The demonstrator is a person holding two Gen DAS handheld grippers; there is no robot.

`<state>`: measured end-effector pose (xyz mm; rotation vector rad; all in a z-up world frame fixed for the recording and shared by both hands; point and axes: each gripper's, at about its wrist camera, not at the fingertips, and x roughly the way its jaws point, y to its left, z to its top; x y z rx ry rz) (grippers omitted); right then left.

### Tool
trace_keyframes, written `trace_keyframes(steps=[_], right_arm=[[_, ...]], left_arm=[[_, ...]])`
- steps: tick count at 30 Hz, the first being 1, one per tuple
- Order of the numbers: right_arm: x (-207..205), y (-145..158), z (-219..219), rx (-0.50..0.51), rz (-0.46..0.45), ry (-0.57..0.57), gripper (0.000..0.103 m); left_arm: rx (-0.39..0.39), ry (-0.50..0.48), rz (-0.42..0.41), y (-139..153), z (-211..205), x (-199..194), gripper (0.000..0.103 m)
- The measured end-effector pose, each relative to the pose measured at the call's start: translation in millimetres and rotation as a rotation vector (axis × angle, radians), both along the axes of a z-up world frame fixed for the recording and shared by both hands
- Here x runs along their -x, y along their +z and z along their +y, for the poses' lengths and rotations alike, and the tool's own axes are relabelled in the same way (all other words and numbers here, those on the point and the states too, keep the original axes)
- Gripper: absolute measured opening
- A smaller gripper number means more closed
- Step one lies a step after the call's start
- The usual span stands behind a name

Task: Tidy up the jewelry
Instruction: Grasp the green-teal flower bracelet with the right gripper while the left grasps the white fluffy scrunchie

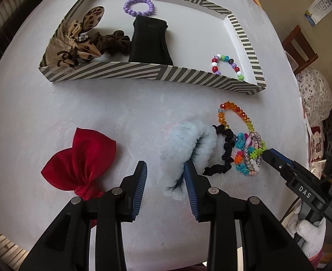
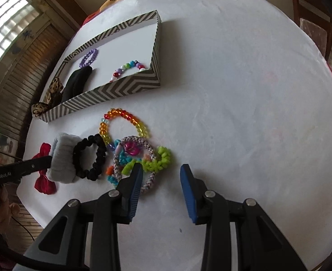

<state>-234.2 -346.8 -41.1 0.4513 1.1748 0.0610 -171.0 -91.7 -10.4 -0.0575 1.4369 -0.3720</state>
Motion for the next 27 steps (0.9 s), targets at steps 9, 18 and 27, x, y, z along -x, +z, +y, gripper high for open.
trace_keyframes(steps=[9,18,27], right_arm=[[1,17,0,-0.014,-0.060,-0.023,0.011],[3,77,3,-0.035,-0.191,0.006,0.011],[6,106,-14,-0.117,-0.266,-0.010,0.011]], left_arm=[[0.004,0.002,0.013,-3,1,-2,0.026],[0.003,-0.007,0.013,-3,-4,-2,0.026],[-0.006,-0.019,0.001,-5,-11,-2,0.026]])
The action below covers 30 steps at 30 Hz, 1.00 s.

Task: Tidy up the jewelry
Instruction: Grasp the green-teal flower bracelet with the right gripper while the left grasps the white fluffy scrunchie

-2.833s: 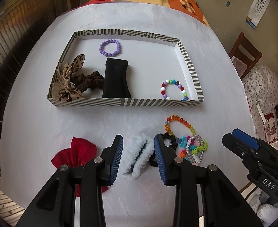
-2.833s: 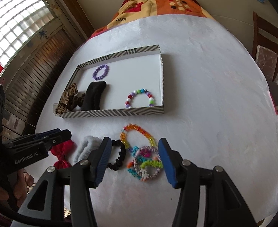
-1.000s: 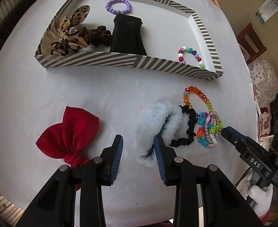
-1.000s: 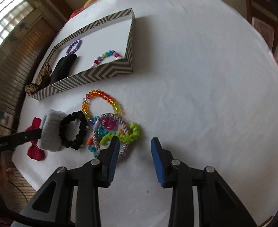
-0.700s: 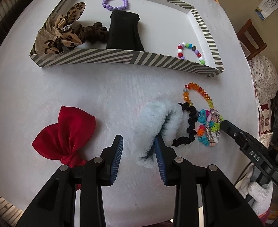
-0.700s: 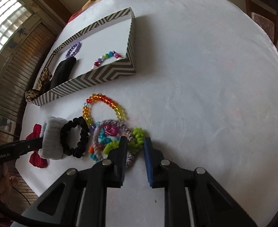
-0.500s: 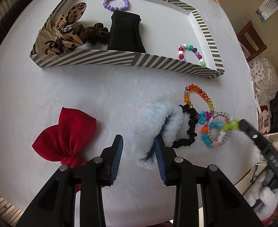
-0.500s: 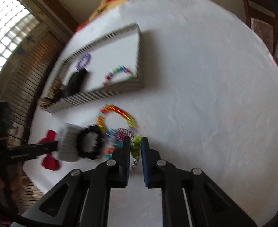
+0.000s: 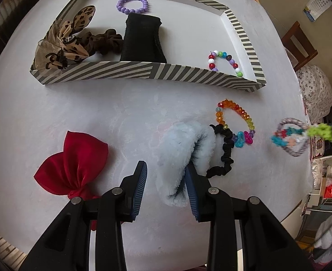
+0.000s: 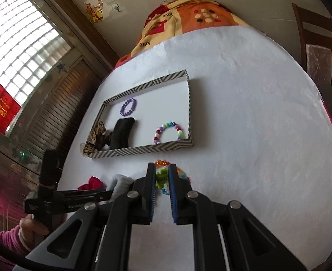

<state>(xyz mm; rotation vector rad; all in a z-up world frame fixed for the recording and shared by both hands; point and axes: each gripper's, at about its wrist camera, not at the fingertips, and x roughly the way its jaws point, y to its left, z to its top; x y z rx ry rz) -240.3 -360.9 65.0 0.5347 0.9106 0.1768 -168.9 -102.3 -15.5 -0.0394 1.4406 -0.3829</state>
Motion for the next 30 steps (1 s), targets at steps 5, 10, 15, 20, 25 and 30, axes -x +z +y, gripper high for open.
trace_keyframes(steps=[5,10,15,20,25,30], right_arm=[[-6,-3,6,0.088,0.032,0.010,0.011],[-9,-19,6,0.009,0.045,0.013,0.011],[-9,-13,14,-0.041,0.006,0.054,0.011],[-6,-2,21,-0.050,0.001,0.097,0.011],[-5,-1,21,-0.030,0.012,0.092,0.011],[-6,6,20,-0.033,-0.008,0.089,0.011]], left_arm=[[0.001,0.005,0.007,-1,0,0,0.026],[-0.002,0.007,0.006,-1,1,0,0.026],[-0.003,0.011,0.010,-1,3,0,0.026],[-0.001,0.013,0.009,-1,5,0,0.026],[0.007,-0.016,-0.019,1,1,2,0.013],[0.019,-0.053,-0.068,13,-2,4,0.002]])
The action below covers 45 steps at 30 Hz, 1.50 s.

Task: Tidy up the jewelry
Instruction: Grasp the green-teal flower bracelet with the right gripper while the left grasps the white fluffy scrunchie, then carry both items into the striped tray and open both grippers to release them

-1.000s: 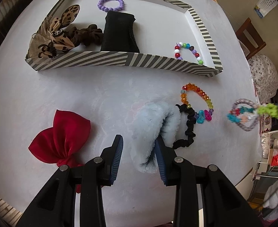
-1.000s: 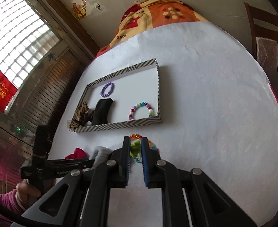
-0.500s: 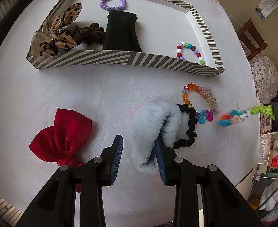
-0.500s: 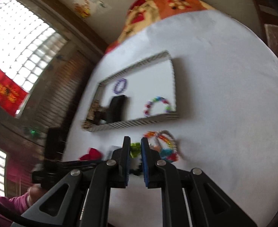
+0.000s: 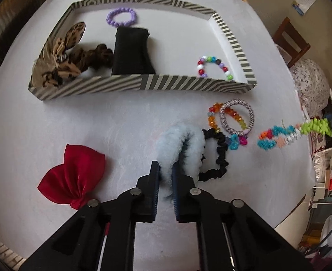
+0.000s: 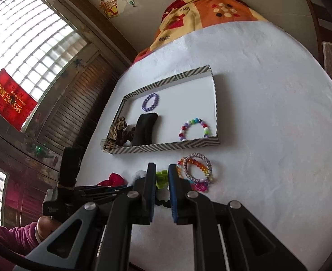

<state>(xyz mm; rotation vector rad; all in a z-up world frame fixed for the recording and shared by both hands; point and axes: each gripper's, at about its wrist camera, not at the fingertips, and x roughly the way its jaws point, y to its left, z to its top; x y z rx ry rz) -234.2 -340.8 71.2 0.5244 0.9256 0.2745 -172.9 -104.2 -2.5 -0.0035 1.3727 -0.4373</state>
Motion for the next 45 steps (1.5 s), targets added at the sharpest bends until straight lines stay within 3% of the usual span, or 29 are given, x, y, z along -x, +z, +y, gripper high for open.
trace_keyframes(steps=[10,21,27,33,45], right_arm=[[-21,24,1,0.010,-0.061,0.017,0.011],[-85,36,3,0.046,-0.075,0.020,0.012],[-132,21,4,0.056,-0.035,0.006,0.012],[-173,-6,11,0.058,0.030,0.012,0.012],[-233,-45,16,0.075,0.120,0.005,0.012]], left_arm=[[0.043,0.027,-0.070,39,12,-21,0.000],[0.009,0.122,-0.162,69,35,-99,0.000],[-0.043,0.176,-0.178,61,50,-148,0.000],[-0.105,0.211,-0.145,31,59,-190,0.000],[-0.147,0.215,-0.090,-4,61,-228,0.000]])
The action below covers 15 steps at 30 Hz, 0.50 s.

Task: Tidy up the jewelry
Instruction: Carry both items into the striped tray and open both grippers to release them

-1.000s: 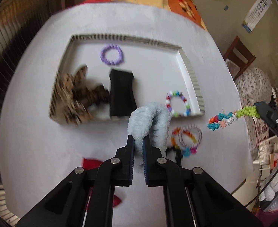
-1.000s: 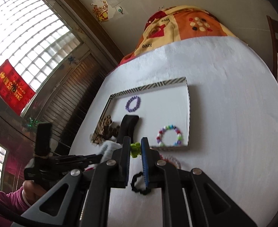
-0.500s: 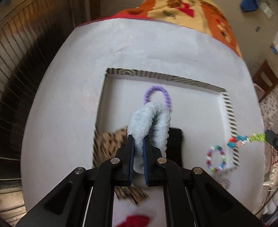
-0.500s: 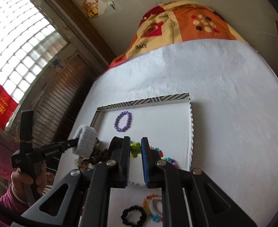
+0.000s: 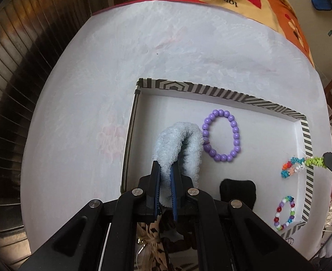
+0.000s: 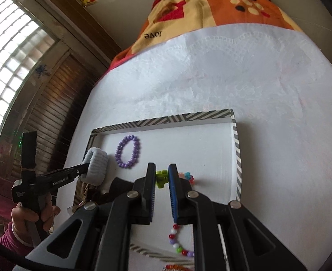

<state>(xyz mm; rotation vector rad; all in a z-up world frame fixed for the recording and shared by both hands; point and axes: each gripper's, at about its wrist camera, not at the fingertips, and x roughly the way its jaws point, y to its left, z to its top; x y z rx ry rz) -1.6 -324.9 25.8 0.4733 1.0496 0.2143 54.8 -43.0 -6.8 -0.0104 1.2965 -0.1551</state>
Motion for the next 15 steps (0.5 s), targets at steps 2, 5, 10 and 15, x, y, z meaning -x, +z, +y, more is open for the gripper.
trace_keyframes(steps=[2,5,10,15], right_arm=[[-6,-3,0,0.002,0.004,-0.003,0.012],[-16,-9,-1,0.008,0.010,-0.016,0.012],[-32,-22,-3,0.015,0.028,-0.033,0.012],[-46,-34,-7,0.017,0.043,-0.058,0.012]], left_arm=[[0.000,0.001,0.001,-2,0,-3,0.000],[0.005,0.006,0.004,-4,2,-9,0.000],[0.013,0.021,0.007,-7,4,-16,0.000],[0.026,0.039,0.011,-9,6,-19,0.001]])
